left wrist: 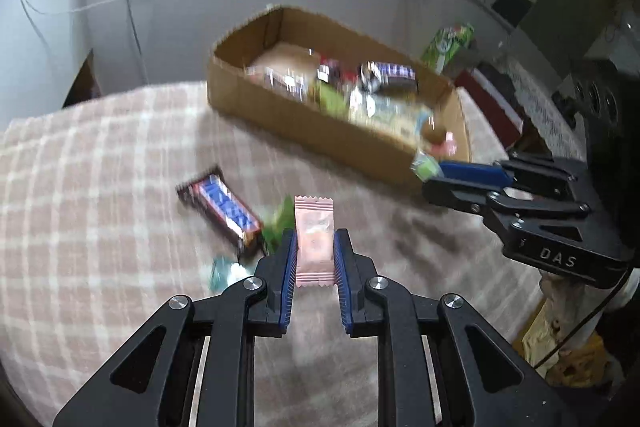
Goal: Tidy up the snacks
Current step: 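Carry the pink candy and green candy with both grippers over the box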
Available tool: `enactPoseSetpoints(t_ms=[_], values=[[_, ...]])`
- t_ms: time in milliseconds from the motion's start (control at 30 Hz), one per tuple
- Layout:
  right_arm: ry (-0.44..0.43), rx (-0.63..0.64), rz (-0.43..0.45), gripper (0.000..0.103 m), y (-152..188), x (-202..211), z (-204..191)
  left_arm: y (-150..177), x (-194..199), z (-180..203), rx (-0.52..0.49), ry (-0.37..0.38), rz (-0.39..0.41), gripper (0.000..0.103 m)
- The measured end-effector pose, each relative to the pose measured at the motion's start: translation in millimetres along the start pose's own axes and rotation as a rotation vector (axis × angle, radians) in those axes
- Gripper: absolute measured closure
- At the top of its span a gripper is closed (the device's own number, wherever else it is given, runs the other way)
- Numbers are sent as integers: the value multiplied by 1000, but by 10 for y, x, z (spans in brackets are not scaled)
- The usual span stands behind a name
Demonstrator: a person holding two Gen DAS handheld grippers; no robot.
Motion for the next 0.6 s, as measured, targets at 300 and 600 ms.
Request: enactPoseSetpoints(t_ms=[300,600], values=[[63,-60,53,77,-303,162,472,-552,-30,-37,-4,-6,58,86],[130,-108,52,77,-468,97,909,-883,-226,22,15,-4,74,86]])
Point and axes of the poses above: each gripper's, at about its wrist camera, not at the fingertips, and x roughly against the way its jaws point, z to its right, y to its underside, the point moved 9 cm from there along -x, roughly the way its jaws point, and after that the axes turned 1 degree about x, right-handed, at the moved point
